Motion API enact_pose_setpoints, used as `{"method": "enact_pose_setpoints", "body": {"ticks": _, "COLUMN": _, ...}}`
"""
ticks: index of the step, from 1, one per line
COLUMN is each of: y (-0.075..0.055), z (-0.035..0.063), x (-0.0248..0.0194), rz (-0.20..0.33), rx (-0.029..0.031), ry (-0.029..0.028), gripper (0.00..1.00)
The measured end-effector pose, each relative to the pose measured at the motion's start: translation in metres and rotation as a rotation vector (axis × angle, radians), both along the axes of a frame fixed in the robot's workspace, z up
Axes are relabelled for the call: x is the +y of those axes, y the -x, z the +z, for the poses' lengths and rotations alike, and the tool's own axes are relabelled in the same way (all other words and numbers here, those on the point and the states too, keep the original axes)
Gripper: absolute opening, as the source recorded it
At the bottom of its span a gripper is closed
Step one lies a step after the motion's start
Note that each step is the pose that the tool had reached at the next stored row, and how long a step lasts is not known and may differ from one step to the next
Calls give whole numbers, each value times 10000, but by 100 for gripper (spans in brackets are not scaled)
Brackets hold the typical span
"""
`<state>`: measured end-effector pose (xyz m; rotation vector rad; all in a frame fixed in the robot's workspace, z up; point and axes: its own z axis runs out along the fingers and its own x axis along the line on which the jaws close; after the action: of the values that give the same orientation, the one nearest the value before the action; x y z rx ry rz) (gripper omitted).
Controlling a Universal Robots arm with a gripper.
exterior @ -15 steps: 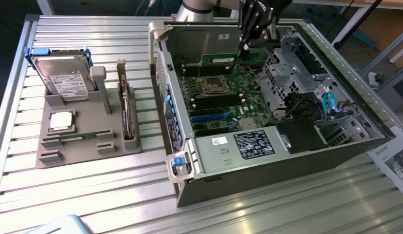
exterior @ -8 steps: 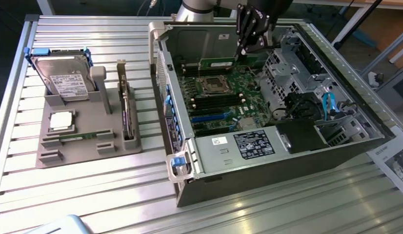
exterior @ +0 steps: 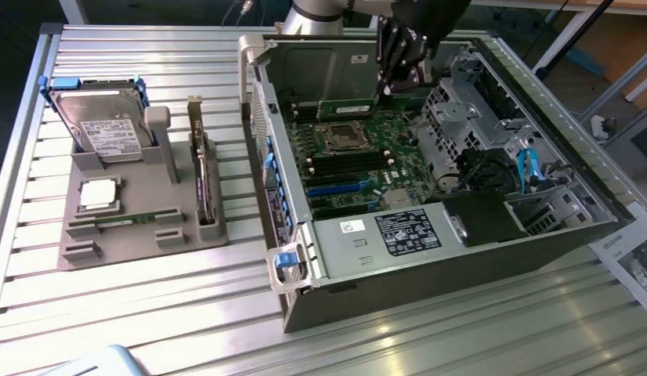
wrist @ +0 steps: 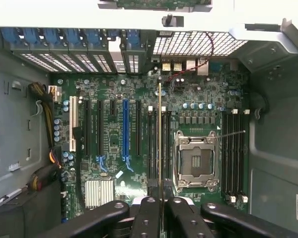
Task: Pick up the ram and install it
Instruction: 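Insert the ram into the slot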
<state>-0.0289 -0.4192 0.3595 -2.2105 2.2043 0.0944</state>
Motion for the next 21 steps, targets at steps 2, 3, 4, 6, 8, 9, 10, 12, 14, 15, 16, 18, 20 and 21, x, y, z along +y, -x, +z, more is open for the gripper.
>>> {"method": "enact_pose_setpoints", "body": {"ticks": 2, "y": 0, "z": -39, "x": 0, "rz": 0, "rx": 0, "ry": -23, "gripper": 12}}
{"method": "enact_pose_setpoints", "body": {"ticks": 3, "y": 0, "z": -51, "x": 0, "rz": 0, "rx": 0, "ry": -29, "gripper": 12}}
{"method": "enact_pose_setpoints", "body": {"ticks": 4, "y": 0, "z": -62, "x": 0, "rz": 0, "rx": 0, "ry": -33, "gripper": 12}}
{"method": "enact_pose_setpoints", "body": {"ticks": 6, "y": 0, "z": -87, "x": 0, "rz": 0, "rx": 0, "ry": -37, "gripper": 12}}
{"method": "enact_pose_setpoints", "body": {"ticks": 8, "y": 0, "z": -120, "x": 0, "rz": 0, "rx": 0, "ry": -41, "gripper": 12}}
{"method": "enact_pose_setpoints", "body": {"ticks": 9, "y": 0, "z": -137, "x": 0, "rz": -1, "rx": 0, "ry": -44, "gripper": 12}}
{"method": "enact_pose_setpoints", "body": {"ticks": 10, "y": 0, "z": -147, "x": 0, "rz": -1, "rx": 0, "ry": -44, "gripper": 12}}
{"method": "enact_pose_setpoints", "body": {"ticks": 12, "y": 0, "z": -171, "x": 0, "rz": -2, "rx": 0, "ry": -46, "gripper": 12}}
{"method": "enact_pose_setpoints", "body": {"ticks": 14, "y": 0, "z": -202, "x": 0, "rz": -2, "rx": 0, "ry": -48, "gripper": 12}}
{"method": "enact_pose_setpoints", "body": {"ticks": 15, "y": 0, "z": -227, "x": 0, "rz": -3, "rx": 0, "ry": -52, "gripper": 12}}
{"method": "enact_pose_setpoints", "body": {"ticks": 16, "y": 0, "z": -242, "x": 0, "rz": -3, "rx": 0, "ry": -55, "gripper": 12}}
{"method": "enact_pose_setpoints", "body": {"ticks": 18, "y": 0, "z": -267, "x": 0, "rz": -5, "rx": 0, "ry": -62, "gripper": 12}}
{"method": "enact_pose_setpoints", "body": {"ticks": 20, "y": 0, "z": -288, "x": 0, "rz": -5, "rx": 0, "ry": -66, "gripper": 12}}
{"method": "enact_pose_setpoints", "body": {"ticks": 21, "y": 0, "z": -298, "x": 0, "rz": -6, "rx": 0, "ry": -67, "gripper": 12}}
